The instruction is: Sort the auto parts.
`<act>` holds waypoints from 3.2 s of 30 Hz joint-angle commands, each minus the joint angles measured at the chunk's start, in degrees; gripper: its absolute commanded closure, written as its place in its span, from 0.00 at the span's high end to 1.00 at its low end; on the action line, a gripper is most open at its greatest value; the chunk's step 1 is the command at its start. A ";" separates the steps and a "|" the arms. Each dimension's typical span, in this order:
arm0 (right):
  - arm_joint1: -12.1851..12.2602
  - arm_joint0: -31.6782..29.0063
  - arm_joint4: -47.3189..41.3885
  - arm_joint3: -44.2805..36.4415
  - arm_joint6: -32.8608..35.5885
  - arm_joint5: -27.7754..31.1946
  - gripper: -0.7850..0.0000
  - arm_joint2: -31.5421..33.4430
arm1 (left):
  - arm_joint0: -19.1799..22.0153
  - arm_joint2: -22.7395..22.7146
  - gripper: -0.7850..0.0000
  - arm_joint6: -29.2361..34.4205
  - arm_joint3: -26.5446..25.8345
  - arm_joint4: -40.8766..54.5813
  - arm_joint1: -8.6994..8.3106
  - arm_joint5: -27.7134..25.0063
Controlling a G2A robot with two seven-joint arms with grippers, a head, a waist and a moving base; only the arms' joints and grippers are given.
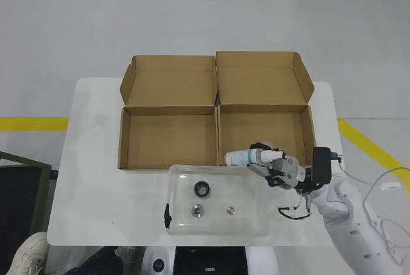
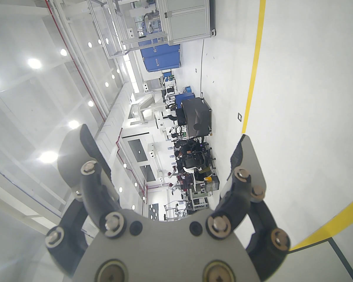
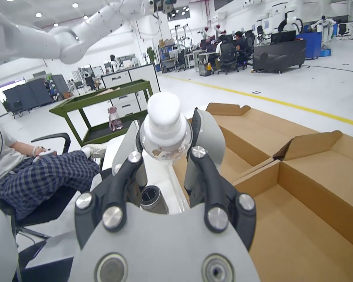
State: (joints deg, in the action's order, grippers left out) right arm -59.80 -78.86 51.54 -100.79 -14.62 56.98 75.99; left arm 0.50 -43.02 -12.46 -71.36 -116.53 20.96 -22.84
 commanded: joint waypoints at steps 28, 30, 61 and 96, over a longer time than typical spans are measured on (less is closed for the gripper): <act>-1.21 4.08 1.90 2.73 2.83 -9.33 0.00 0.71 | 0.00 0.00 1.00 0.00 0.00 0.00 0.00 0.00; -1.29 4.68 2.19 3.11 4.00 -10.19 0.00 0.42 | 0.00 0.00 1.00 0.00 0.00 0.00 0.00 0.00; -4.24 20.93 8.48 15.89 28.18 -25.88 0.00 -12.34 | 0.00 0.00 1.00 0.00 0.00 0.00 0.00 0.00; -3.55 13.13 17.68 0.31 30.29 -27.44 1.00 -9.23 | 0.00 0.00 1.00 0.00 0.00 0.00 0.00 0.00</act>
State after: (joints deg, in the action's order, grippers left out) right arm -63.49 -64.88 68.90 -98.93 15.41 29.26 66.36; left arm 0.50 -43.02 -12.46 -71.36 -116.53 20.96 -22.84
